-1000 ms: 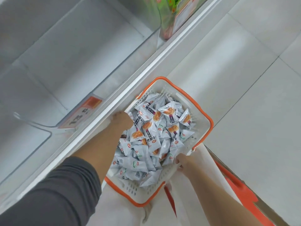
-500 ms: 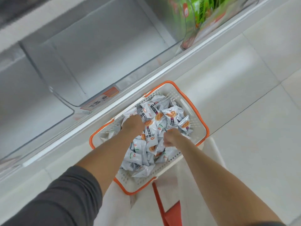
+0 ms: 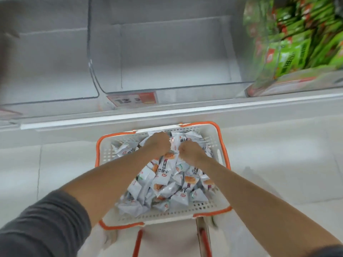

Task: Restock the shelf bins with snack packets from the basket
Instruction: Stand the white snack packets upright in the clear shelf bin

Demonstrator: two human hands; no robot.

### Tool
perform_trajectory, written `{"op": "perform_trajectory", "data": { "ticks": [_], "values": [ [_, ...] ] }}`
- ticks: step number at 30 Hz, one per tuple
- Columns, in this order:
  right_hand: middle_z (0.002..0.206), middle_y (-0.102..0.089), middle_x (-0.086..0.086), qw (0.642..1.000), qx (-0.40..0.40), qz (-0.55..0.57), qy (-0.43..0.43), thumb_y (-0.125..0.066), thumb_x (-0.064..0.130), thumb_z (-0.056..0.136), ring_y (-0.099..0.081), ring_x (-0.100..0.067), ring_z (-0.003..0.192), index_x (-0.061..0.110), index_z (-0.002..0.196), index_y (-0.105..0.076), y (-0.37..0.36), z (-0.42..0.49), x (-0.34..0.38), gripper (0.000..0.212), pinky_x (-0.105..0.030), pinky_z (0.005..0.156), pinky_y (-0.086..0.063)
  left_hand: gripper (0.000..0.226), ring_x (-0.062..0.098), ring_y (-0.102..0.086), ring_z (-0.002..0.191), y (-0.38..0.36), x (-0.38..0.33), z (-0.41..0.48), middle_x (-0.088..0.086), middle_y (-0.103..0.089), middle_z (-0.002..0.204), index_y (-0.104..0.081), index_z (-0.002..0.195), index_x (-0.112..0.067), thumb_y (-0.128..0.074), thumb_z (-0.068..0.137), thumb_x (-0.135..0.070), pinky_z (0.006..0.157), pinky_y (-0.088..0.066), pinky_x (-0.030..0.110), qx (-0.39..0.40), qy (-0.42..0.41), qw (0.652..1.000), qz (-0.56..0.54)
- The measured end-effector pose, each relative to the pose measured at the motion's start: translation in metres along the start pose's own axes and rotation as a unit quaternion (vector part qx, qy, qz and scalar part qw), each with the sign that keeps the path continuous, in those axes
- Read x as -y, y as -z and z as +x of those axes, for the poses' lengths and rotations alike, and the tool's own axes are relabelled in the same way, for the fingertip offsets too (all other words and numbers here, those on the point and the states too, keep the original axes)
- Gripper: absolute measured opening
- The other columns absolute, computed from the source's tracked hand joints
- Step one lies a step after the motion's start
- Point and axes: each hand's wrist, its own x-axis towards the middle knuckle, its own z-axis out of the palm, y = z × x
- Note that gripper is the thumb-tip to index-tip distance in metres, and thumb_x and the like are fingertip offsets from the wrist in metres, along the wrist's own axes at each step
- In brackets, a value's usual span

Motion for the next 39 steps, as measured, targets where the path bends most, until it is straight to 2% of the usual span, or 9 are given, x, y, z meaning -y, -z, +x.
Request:
{"op": "perform_trajectory", "data": {
  "ticks": [9,12,15,17,21,26,32,36,39],
  "values": [
    [0.094,-0.059,-0.010,0.994,-0.092,-0.055,0.028,-0.047,0.027,0.099,-0.061,-0.024,0.092,0.004,0.099,-0.057,-0.010,0.031,0.004,0.025,-0.033,0.078,-0.047,0.023,0.018,-0.057,0.063,-0.016,0.065,0.015,0.004,-0.069,0.084,-0.071,0.090,-0.013,-0.048,0.094,-0.013,0.049,-0.038,0.024,-0.170,-0.048,0.972,-0.152],
    [0.116,-0.063,-0.019,0.996,-0.063,-0.058,0.026,-0.040,0.041,0.103,-0.058,-0.034,0.117,0.000,0.120,-0.058,-0.017,0.020,0.008,0.047,-0.038,0.095,-0.045,0.022,0.023,-0.066,0.077,-0.016,0.072,-0.011,0.006,-0.072,0.087,-0.073,0.090,-0.009,-0.051,0.093,-0.014,0.062,-0.051,0.029,-0.194,-0.065,0.966,-0.159],
    [0.085,-0.064,-0.008,0.984,-0.142,-0.099,0.038,-0.044,0.048,0.099,-0.064,-0.033,0.103,0.011,0.085,-0.059,-0.027,0.021,0.006,0.042,-0.036,0.081,-0.048,0.024,0.026,-0.067,0.086,-0.016,0.088,-0.037,0.008,-0.073,0.088,-0.072,0.079,-0.004,-0.052,0.089,-0.013,0.076,-0.055,0.035,-0.225,-0.051,0.960,-0.161],
    [0.089,-0.065,-0.005,0.977,-0.187,-0.094,0.044,-0.053,0.042,0.096,-0.064,-0.029,0.099,0.012,0.091,-0.059,-0.031,0.025,0.007,0.031,-0.037,0.086,-0.049,0.023,0.026,-0.066,0.088,-0.014,0.097,-0.052,0.005,-0.071,0.094,-0.071,0.080,-0.002,-0.052,0.089,-0.012,0.078,-0.054,0.035,-0.236,-0.042,0.958,-0.156],
    [0.090,-0.056,-0.004,0.975,-0.208,0.033,0.078,-0.068,0.019,0.089,-0.059,-0.023,0.086,0.009,0.107,-0.054,-0.034,0.022,0.016,0.025,-0.031,0.074,-0.047,0.025,0.025,-0.059,0.071,-0.010,0.104,-0.071,0.012,-0.071,0.103,-0.070,0.098,0.000,-0.046,0.091,-0.007,0.074,-0.055,0.041,-0.221,-0.039,0.956,-0.190],
    [0.064,-0.050,-0.002,0.979,-0.204,0.001,0.008,-0.065,0.013,0.087,-0.055,-0.019,0.066,0.011,0.062,-0.046,-0.035,0.048,0.017,0.031,-0.021,0.044,-0.032,0.019,0.018,-0.058,0.069,0.000,0.113,-0.065,0.009,-0.067,0.087,-0.071,0.093,-0.002,-0.052,0.091,-0.003,0.060,-0.046,0.026,-0.206,-0.056,0.942,-0.261],
    [0.064,-0.057,-0.012,0.966,-0.240,-0.018,0.095,-0.051,-0.008,0.078,-0.056,-0.029,0.066,-0.001,0.066,-0.060,-0.014,0.041,0.039,0.017,-0.029,0.056,-0.046,0.022,0.018,-0.060,0.087,0.032,0.114,-0.041,0.014,-0.063,0.115,-0.063,0.110,-0.011,-0.059,0.090,-0.003,0.069,-0.049,0.024,-0.187,-0.080,0.932,-0.300],
    [0.089,-0.072,-0.008,0.934,-0.251,-0.070,0.243,-0.047,-0.001,0.087,-0.064,-0.026,0.085,0.008,0.092,-0.072,0.011,0.010,0.049,0.027,-0.037,0.076,-0.053,0.078,0.021,-0.045,0.127,0.033,0.079,-0.046,0.004,-0.040,0.144,-0.036,0.146,-0.018,-0.078,0.080,-0.015,0.091,-0.043,0.028,-0.079,-0.145,0.943,-0.288],
    [0.090,-0.069,-0.002,0.916,-0.256,0.038,0.308,-0.047,-0.001,0.090,-0.061,-0.016,0.084,0.008,0.098,-0.071,0.027,-0.019,0.055,0.026,-0.027,0.074,-0.045,0.093,0.018,-0.048,0.126,0.025,0.066,-0.053,0.004,-0.048,0.141,-0.035,0.146,-0.024,-0.086,0.070,-0.034,0.099,-0.043,0.031,-0.030,-0.172,0.938,-0.299]
  ]
}}
